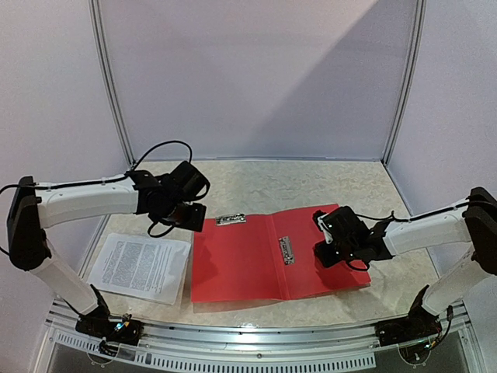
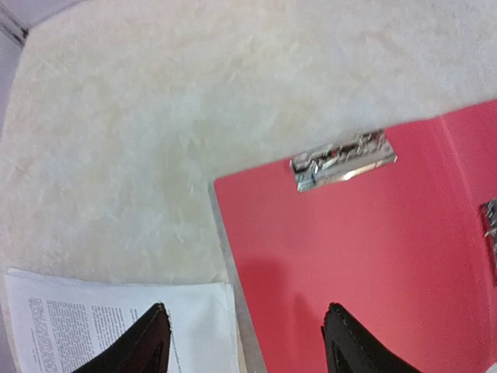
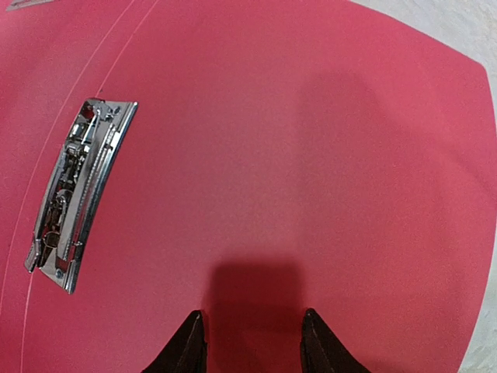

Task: Put the files into the folder
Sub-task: Open the folder at the center of the board.

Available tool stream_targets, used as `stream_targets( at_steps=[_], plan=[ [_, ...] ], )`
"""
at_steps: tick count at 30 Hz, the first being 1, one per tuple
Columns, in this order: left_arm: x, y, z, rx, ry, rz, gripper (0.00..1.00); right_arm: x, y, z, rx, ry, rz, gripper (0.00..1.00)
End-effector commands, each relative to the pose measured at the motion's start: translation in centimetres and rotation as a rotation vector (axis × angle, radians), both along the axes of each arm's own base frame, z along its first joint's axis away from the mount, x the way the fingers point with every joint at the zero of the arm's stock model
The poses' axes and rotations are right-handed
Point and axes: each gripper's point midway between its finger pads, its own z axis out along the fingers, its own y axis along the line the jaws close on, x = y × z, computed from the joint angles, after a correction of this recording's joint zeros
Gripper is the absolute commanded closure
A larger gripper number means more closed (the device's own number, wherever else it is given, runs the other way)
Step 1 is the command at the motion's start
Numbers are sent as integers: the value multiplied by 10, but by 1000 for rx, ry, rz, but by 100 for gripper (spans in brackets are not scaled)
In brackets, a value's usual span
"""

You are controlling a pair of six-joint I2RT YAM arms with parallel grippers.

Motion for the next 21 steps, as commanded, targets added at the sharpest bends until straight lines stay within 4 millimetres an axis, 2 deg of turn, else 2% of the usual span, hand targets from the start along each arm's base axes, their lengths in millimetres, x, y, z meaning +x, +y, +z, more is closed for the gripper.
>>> stream_targets(
  at_steps=[1,4,8,11,13,17,21],
  plan=[
    [29,-15,70,-19,-207,-51,30,2,-2,-9,-11,37,-14,59],
    [43,-60,93,-164,-249,-161,30,7,-5,-12,-11,46,-32,59],
    [61,-112,94,-277,-211,-244,39,14,-4,-9,8,60,-47,60],
    [72,-146,80,-341,-138,-270,46,20,5,9,37,43,-37,60],
    [76,-169,60,-385,-61,-290,51,24,12,25,65,22,-19,59],
    [65,-190,11,-424,106,-290,59,25,27,46,79,32,19,57],
    [52,-196,-6,-504,121,-287,64,14,50,53,166,80,57,58]
  ],
)
